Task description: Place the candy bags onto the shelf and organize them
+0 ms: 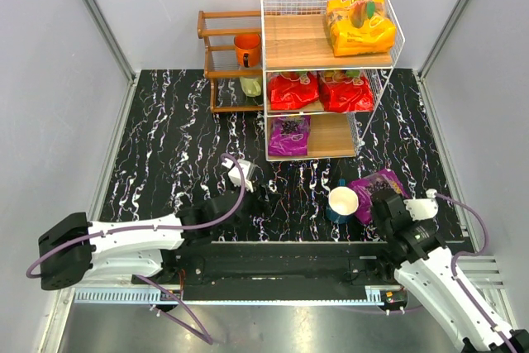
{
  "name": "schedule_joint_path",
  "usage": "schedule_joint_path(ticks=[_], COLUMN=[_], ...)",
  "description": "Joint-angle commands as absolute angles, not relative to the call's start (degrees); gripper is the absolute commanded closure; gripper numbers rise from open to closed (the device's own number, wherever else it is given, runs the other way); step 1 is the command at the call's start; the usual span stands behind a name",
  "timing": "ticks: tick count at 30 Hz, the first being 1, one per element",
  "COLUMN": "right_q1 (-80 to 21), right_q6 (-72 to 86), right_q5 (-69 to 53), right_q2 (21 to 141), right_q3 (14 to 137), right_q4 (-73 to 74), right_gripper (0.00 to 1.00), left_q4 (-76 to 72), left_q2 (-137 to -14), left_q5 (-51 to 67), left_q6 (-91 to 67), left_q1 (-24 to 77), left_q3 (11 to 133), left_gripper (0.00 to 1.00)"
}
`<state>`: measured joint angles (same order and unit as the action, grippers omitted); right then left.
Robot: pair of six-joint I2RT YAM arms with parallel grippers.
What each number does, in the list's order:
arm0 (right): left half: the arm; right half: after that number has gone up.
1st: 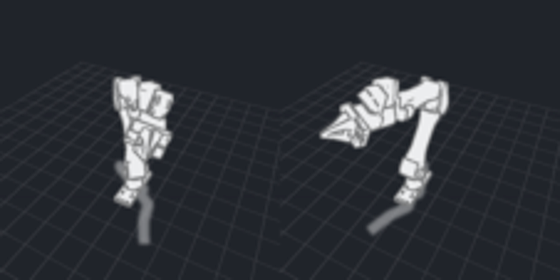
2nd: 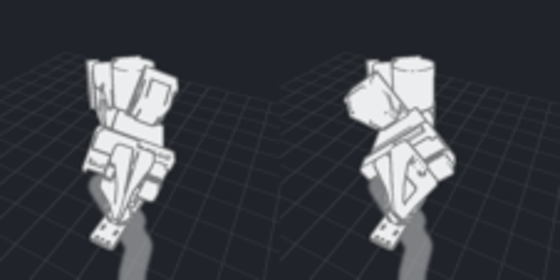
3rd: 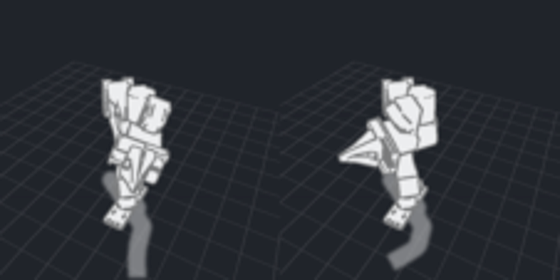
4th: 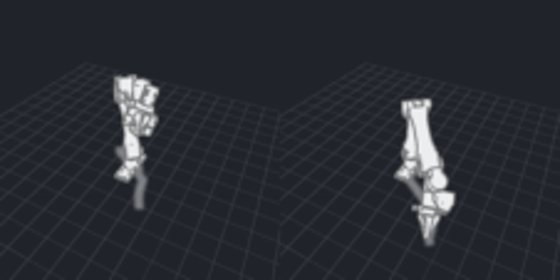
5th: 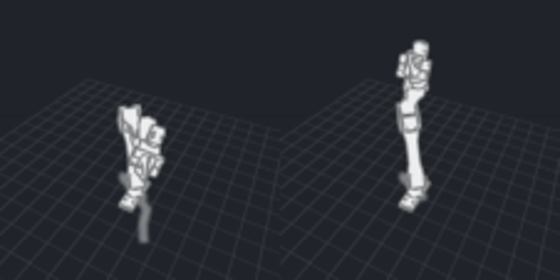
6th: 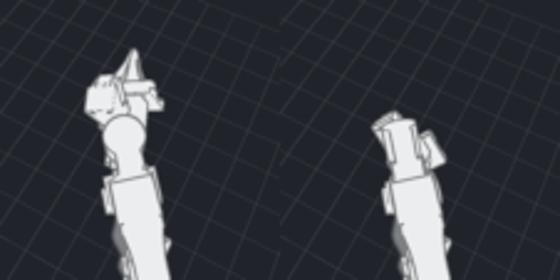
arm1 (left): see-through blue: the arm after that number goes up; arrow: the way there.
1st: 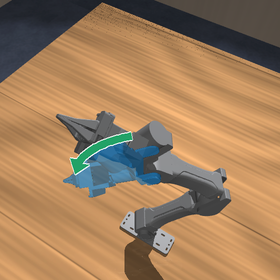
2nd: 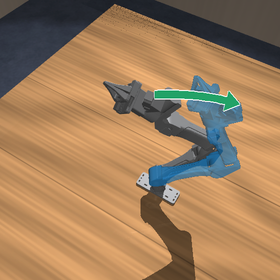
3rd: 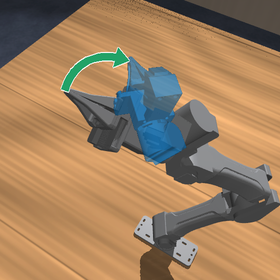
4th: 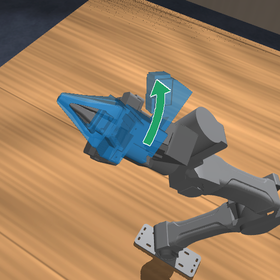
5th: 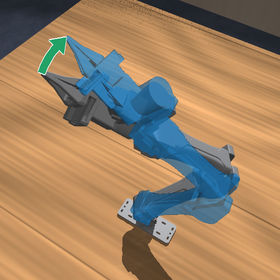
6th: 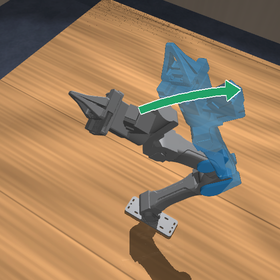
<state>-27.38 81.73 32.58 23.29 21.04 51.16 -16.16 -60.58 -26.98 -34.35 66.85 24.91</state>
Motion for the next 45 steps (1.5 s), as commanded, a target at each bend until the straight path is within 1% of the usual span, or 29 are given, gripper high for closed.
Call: schedule_joint_path(ticks=[1, 4, 8, 15, 21, 33, 37, 40, 43, 45], right_q1=[-27.5, -27.6, -27.6, -27.6, -27.6, -27.7, -28.0, -29.4, -32.7, -36.6], right_q6=[77.9, 75.9, 75.8, 77.4, 78.0, 79.2, 78.8, 77.9, 77.4, 77.6], right_q5=[40.8, 42.0, 40.6, 33.6, 24.2, 18.2, 16.2, 15.6, 16.0, 17.7], right_q2=[23.0, 25.0, 27.0, 25.2, 27.2, 31.0, 32.7, 35.7, 39.2, 42.3], right_q3=[28.5, 31.7, 32.9, 31.1, 28.0, 24.3, 23.0, 23.2, 23.8, 24.9], right_q4=[53.4, 53.9, 56.0, 56.6, 50.9, 43.7, 38.6, 35.3, 31.9, 30.5], right_gripper=[1.0, 1.0, 1.0, 1.0, 1.0, 1.0, 1.0, 1.0, 1.0, 1.0], left_q4=[-18.3, -18.2, -18.2, -18.0, -17.6, -16.9, -16.6, -16.2, -15.4, -14.9], left_q2=[-59.1, -59.2, -59.2, -58.9, -57.9, -56.3, -56.3, -55.9, -55.5, -55.2], left_q5=[-28.3, -28.4, -28.6, -28.7, -28.7, -29.9, -30.1, -30.4, -30.8, -31.2], left_q6=[-34.5, -34.5, -34.5, -34.6, -34.8, -35.5, -35.4, -35.2, -35.0, -34.8], left_q1=[66.9, 66.9, 66.8, 66.9, 66.8, 66.8, 66.8, 66.8, 66.7, 66.7], left_q3=[24.3, 24.6, 24.7, 24.6, 24.2, 22.9, 22.9, 22.9, 23.0, 23.1], left_gripper=[0.25, 0.25, 0.25, 0.25, 0.25, 0.25, 0.25, 0.25, 0.25, 0.25])
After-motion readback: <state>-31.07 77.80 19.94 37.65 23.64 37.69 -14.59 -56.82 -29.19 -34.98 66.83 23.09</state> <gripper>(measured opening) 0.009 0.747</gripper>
